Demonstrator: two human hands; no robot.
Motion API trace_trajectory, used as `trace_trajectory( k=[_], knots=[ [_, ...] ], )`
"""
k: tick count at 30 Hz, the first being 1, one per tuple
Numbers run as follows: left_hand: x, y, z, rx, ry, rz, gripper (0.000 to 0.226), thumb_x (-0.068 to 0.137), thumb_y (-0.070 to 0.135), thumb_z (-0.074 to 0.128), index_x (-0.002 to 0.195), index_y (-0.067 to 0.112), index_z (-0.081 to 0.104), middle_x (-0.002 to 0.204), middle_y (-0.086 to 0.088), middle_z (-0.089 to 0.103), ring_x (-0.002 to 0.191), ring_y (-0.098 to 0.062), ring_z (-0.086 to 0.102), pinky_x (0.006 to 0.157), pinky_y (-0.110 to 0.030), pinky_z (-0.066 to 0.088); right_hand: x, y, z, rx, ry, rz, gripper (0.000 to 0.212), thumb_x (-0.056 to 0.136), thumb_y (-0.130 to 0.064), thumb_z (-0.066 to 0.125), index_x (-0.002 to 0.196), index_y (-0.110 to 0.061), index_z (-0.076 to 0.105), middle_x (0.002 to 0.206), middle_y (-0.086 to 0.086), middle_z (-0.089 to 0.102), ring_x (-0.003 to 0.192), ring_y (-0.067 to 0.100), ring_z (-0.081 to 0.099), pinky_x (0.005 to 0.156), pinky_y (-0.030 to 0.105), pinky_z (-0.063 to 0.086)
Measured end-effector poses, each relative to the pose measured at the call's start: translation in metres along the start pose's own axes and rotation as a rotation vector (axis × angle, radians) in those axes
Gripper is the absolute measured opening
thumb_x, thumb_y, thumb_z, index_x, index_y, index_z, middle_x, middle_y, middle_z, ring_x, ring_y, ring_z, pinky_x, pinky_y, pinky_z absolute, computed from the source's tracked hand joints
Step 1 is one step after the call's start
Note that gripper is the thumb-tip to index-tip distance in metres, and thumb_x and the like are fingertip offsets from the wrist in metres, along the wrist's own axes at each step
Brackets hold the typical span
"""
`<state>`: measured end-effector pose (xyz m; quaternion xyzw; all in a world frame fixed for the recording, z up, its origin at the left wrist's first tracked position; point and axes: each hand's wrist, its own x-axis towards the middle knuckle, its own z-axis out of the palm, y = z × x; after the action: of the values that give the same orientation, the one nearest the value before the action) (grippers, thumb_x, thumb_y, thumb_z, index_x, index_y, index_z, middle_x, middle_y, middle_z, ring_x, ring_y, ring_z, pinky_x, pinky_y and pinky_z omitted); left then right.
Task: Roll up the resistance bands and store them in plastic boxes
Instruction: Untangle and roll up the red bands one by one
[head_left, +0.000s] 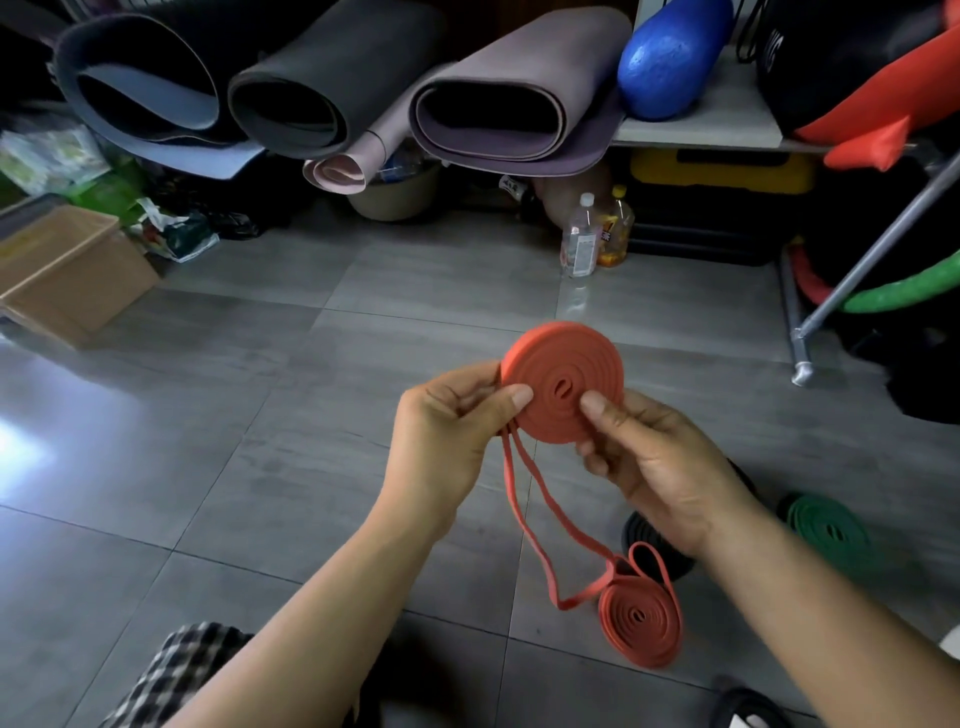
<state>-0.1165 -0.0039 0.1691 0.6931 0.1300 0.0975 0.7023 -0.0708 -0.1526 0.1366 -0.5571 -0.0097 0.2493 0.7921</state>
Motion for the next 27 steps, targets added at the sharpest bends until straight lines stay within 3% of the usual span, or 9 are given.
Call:
trace_trajectory(
  k=[1,4,7,9,12,14,18,24,27],
  knots=[
    [0.001,-0.001,-0.004,0.159,-0.004,0.095,0.014,0.081,0.004,0.065,0.083,0.017,0.071,0.07,0.008,0.071,0.07,-0.011,0.066,0.073,-0.02,0.053,0.001,-0.007,-0.004,-0.232,-0.005,-0.037,0.023,0.062,-0.029,0.072,0.083,-0.019,0.069,0.07,-0.003,0.064,0.048,0.001,0.05,0.05,0.016,0.04],
    [0.002,-0.006,-0.008,0.719,-0.078,0.404,0.012,0.08,0.022,0.059,0.082,0.016,0.069,0.063,0.01,0.056,0.06,-0.009,0.049,0.055,-0.012,0.036,0.004,-0.026,-0.012,-0.787,-0.051,-0.21,0.05,0.058,-0.046,0.068,0.106,-0.038,0.058,0.096,-0.013,0.061,0.058,-0.002,0.05,0.062,0.014,0.043],
    [0.0,-0.007,-0.005,0.718,-0.147,0.371,0.009,0.079,0.023,0.06,0.081,0.024,0.068,0.07,0.006,0.058,0.063,-0.012,0.051,0.055,-0.016,0.037,0.001,-0.031,-0.01,-0.99,-0.119,-0.315,0.036,0.059,-0.05,0.07,0.089,-0.03,0.069,0.083,-0.004,0.068,0.074,0.013,0.063,0.076,0.039,0.052],
    [0.001,-0.003,-0.006,0.509,-0.144,0.232,0.014,0.079,0.014,0.069,0.08,0.028,0.071,0.068,0.007,0.066,0.066,-0.006,0.06,0.063,-0.014,0.046,0.001,-0.033,-0.008,-0.942,-0.135,-0.352,0.029,0.063,-0.045,0.074,0.08,-0.021,0.072,0.075,0.004,0.07,0.074,0.021,0.066,0.074,0.044,0.053],
    [0.003,0.004,-0.008,0.139,-0.141,0.031,0.025,0.075,0.0,0.07,0.089,0.02,0.071,0.081,0.008,0.073,0.077,-0.007,0.067,0.075,-0.016,0.052,0.002,-0.036,-0.005,-0.607,-0.138,-0.321,0.016,0.061,-0.026,0.07,0.076,-0.021,0.07,0.068,-0.006,0.071,0.065,0.003,0.065,0.061,0.016,0.05],
    [0.002,0.006,-0.008,0.042,-0.16,0.005,0.023,0.074,-0.002,0.067,0.089,0.016,0.07,0.077,0.008,0.073,0.076,-0.006,0.067,0.074,-0.014,0.051,0.001,-0.037,-0.002,-0.419,-0.106,-0.289,0.013,0.059,-0.027,0.07,0.071,-0.024,0.072,0.063,-0.011,0.069,0.057,-0.001,0.061,0.053,0.008,0.042],
    [0.0,0.005,-0.006,-0.057,-0.122,-0.022,0.019,0.069,0.01,0.067,0.088,0.012,0.07,0.073,0.006,0.072,0.073,-0.005,0.066,0.077,-0.017,0.053,0.004,-0.028,-0.001,-0.194,0.002,-0.258,0.044,0.038,-0.058,0.081,0.07,-0.029,0.074,0.058,-0.008,0.057,0.046,0.002,0.039,0.041,0.012,0.029],
    [-0.003,0.0,-0.001,-0.203,-0.033,-0.083,0.021,0.071,0.01,0.066,0.092,0.013,0.068,0.076,0.002,0.073,0.073,-0.012,0.067,0.074,-0.024,0.056,0.004,-0.002,0.016,0.137,0.024,-0.11,0.026,0.05,-0.036,0.073,0.07,-0.02,0.073,0.06,-0.004,0.058,0.043,0.003,0.041,0.041,0.014,0.035],
    [0.003,0.0,-0.013,-0.051,-0.001,-0.037,0.019,0.08,-0.001,0.063,0.088,0.015,0.069,0.071,0.005,0.072,0.071,-0.013,0.063,0.073,-0.023,0.054,0.002,-0.008,0.012,-0.112,-0.051,-0.071,0.037,0.053,-0.042,0.079,0.083,-0.024,0.068,0.071,-0.008,0.064,0.05,0.006,0.051,0.047,0.017,0.039]
  ],
)
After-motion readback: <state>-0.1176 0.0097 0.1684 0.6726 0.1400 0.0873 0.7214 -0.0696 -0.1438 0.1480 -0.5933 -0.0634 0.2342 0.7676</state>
